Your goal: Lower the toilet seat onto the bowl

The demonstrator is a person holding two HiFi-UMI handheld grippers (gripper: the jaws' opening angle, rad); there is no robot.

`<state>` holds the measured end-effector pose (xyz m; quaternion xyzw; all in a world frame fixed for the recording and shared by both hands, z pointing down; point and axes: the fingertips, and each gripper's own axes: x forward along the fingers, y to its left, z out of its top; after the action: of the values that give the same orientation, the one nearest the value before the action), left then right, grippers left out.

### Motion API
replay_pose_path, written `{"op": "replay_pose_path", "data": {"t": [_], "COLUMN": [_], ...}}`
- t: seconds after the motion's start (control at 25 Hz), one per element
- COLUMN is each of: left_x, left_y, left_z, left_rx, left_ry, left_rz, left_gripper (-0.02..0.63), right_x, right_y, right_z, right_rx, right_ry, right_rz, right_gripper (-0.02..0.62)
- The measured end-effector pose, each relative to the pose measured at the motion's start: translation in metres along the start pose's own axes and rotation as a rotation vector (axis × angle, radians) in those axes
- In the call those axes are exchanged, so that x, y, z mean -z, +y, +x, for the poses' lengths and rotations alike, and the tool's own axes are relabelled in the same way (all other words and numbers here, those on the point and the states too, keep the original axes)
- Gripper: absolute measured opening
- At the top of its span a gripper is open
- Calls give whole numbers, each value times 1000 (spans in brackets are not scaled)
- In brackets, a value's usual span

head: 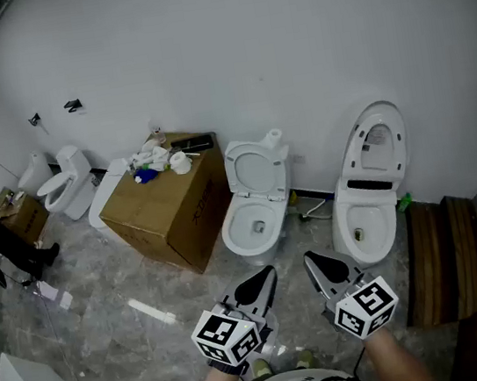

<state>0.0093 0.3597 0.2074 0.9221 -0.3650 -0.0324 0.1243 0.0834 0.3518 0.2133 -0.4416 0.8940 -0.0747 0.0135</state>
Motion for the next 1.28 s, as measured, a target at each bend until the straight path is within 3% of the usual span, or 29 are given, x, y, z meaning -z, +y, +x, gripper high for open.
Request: {"op": "replay_pose_path", "data": {"t": [0.6, 1.28], "left_x": [7, 7], "left_y": [-9, 3], "left_z": [10, 43], "left_rx": [-2, -54], "left_ry": [7, 2], "left_rz": [-4, 38], "left_gripper": [9, 9], "right_x": [0, 3], "right_y": [-10, -58], "right_z": [-12, -22], "right_rx": [-31, -34], "right_ry": [-16, -55], "right_rz": [15, 62], "right_gripper": [17, 18]}}
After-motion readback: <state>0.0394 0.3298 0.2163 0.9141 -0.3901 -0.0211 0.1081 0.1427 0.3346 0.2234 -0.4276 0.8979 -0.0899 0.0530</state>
